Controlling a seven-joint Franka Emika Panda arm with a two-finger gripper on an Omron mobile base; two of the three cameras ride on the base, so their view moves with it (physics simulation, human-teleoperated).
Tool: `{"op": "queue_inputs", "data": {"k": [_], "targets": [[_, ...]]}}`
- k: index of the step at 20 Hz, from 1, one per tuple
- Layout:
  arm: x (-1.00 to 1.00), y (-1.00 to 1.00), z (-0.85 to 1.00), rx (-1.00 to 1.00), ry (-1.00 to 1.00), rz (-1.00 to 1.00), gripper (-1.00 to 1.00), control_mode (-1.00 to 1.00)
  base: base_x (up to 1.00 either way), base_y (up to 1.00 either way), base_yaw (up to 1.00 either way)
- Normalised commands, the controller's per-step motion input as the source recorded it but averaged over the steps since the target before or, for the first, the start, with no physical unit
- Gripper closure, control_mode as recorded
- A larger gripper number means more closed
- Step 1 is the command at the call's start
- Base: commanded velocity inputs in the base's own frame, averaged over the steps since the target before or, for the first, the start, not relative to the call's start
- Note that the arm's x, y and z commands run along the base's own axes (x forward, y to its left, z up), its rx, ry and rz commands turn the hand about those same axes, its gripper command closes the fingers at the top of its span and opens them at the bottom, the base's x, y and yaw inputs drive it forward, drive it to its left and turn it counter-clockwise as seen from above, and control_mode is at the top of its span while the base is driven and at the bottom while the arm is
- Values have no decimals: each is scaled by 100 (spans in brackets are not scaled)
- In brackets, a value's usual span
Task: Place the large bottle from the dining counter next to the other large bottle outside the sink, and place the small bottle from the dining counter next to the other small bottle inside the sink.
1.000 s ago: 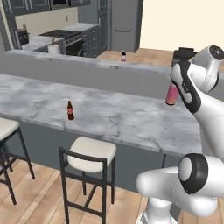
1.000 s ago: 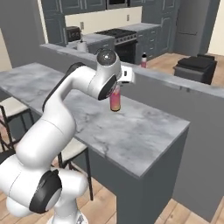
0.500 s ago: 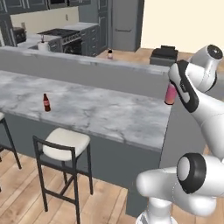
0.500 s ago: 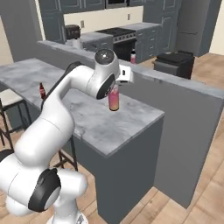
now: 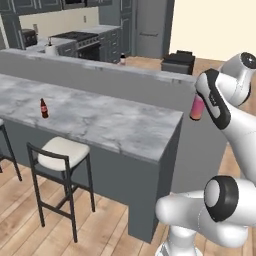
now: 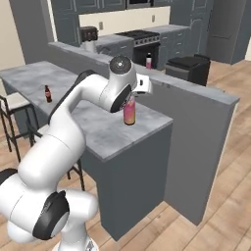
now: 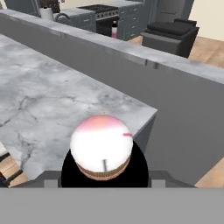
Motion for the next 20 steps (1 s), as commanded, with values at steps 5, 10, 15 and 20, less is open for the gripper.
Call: {"op": "queue_inputs", "data": {"k": [5,10,15,20], "targets": [[0,0,0,0,0,0,100,100,-29,-25,21],[0,0,0,0,0,0,100,100,-10,-33,20],[0,0,0,0,0,0,100,100,5,-33,19],[0,0,0,0,0,0,100,100,1,-6,24]]}}
